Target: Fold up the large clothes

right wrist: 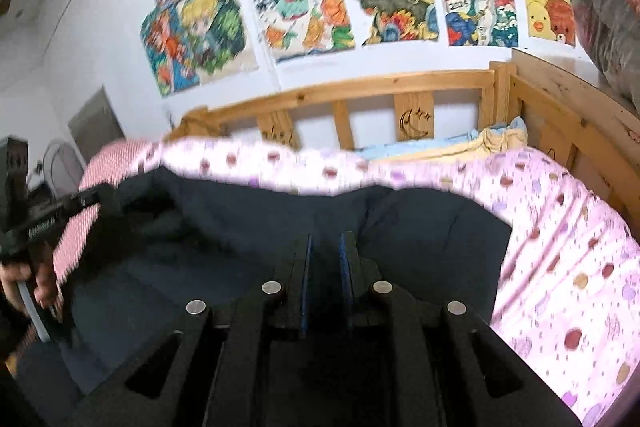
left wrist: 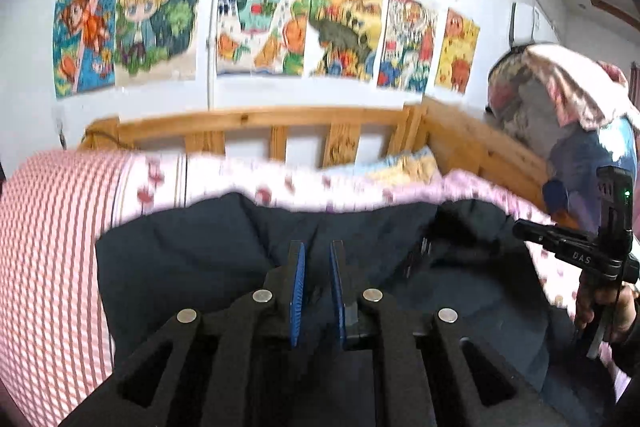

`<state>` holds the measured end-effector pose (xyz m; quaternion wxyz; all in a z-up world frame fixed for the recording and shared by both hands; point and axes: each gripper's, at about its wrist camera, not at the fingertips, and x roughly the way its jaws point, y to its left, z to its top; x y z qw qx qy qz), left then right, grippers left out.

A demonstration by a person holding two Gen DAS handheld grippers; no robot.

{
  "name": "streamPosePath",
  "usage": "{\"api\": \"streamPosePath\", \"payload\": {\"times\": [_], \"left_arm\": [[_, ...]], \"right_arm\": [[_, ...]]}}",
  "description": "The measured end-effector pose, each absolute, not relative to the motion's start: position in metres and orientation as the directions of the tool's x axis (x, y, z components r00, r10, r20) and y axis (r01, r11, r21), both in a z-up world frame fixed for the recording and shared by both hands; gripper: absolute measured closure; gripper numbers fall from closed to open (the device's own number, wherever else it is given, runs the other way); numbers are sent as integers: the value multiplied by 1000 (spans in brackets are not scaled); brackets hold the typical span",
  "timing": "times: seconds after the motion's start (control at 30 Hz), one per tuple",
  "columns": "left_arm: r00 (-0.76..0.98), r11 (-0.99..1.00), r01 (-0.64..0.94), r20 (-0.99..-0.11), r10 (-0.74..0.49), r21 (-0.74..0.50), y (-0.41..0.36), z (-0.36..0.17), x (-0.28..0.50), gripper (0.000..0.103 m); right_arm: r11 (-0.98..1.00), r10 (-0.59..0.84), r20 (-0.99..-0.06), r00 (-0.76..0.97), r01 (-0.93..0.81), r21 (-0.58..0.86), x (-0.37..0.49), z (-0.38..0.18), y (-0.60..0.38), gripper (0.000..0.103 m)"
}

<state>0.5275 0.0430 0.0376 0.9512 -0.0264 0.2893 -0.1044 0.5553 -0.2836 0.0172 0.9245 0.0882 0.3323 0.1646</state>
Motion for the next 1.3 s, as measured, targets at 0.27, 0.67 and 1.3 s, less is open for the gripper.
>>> {"api": "streamPosePath", "payload": {"times": [0.27,0.67,1.3], "left_arm": [[703,937,207,-624,-342,-281,12,43,602,91],[453,893,412,-810,-373,-181,-17,-48,590,95],[541,920,387,-793,-280,-62,-20,-59,564,96]], "right_arm": [[824,557,-610,564,-286,489,624,-1,-252,91],[836,456,-844,282,-461,298,610,-91,-192,90],[898,392,-724,567,-405,169,551,-104,-191,85]]}}
